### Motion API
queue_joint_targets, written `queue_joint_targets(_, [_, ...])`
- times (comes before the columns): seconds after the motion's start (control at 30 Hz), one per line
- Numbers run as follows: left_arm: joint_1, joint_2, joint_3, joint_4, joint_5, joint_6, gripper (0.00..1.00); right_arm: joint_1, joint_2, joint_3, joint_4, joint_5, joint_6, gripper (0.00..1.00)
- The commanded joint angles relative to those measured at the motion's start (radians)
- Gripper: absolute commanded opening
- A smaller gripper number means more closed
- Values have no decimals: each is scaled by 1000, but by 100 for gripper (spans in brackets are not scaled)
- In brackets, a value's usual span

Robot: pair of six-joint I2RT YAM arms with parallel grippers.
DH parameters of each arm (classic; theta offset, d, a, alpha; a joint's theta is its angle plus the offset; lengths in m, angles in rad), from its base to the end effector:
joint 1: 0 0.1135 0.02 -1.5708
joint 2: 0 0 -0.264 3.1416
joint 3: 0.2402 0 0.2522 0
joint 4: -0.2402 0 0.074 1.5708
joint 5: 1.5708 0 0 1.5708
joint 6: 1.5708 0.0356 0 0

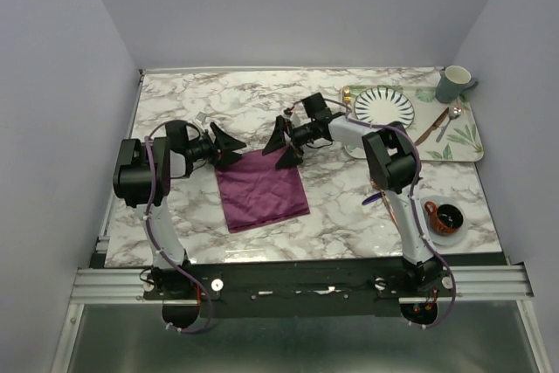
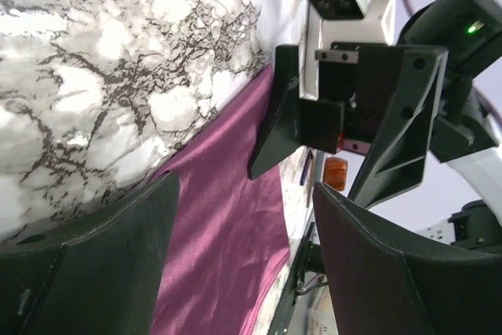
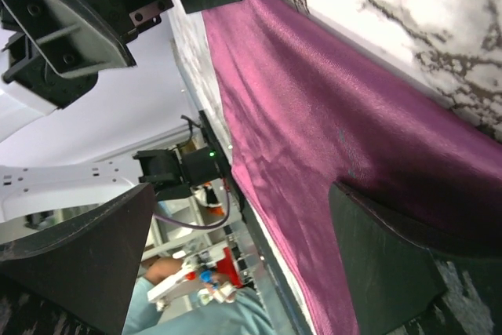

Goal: Fold the napkin into a case and place the utensils inside
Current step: Smooth out the square-folded napkin at the center of the board.

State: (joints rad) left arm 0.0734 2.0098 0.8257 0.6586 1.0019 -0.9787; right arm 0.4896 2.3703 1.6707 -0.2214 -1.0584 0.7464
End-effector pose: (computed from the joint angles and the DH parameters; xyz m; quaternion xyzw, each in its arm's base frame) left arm 0.3620 -0.0035 0.1015 -0.1743 0.7776 -0.5657 0.2117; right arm 0.4184 0.2581 0.1129 0.0551 -0.8320 -0.5496 0.0526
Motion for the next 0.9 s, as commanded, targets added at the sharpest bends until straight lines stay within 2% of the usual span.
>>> queue_joint_targets(0.0, [11, -95, -40, -79, 6, 113, 83, -3, 6, 84, -133, 57, -133, 100])
queue_joint_targets(0.17, [-18, -209, -56, -122, 37, 172, 82, 13, -170, -35, -151, 2, -202, 100])
queue_joint_targets(0.2, [-26, -230, -53, -135, 32, 187, 82, 26, -195, -111, -150, -6, -206, 100])
queue_joint_targets(0.43, [-70, -191, -27, -171, -9, 215, 78, 52, -292, -395, -160, -49, -249, 100])
queue_joint_targets(0.5, [-70, -166, -20, -185, -26, 232, 76, 52, -290, -420, -209, -41, -297, 100])
queue_joint_targets(0.53, [-70, -157, -13, -244, -34, 251, 75, 52, -286, -431, -220, -37, -306, 100])
queue_joint_targets(0.63, [-67, -131, 21, -367, -49, 350, 71, 52, -249, -396, -329, 12, -387, 100])
queue_joint_targets(0.7, [-54, -132, 26, -414, -66, 408, 70, 50, -220, -320, -442, 70, -459, 100])
queue_joint_targets(0.87, [-18, -143, 49, -589, -86, 506, 67, 41, -119, -152, -599, 214, -550, 100])
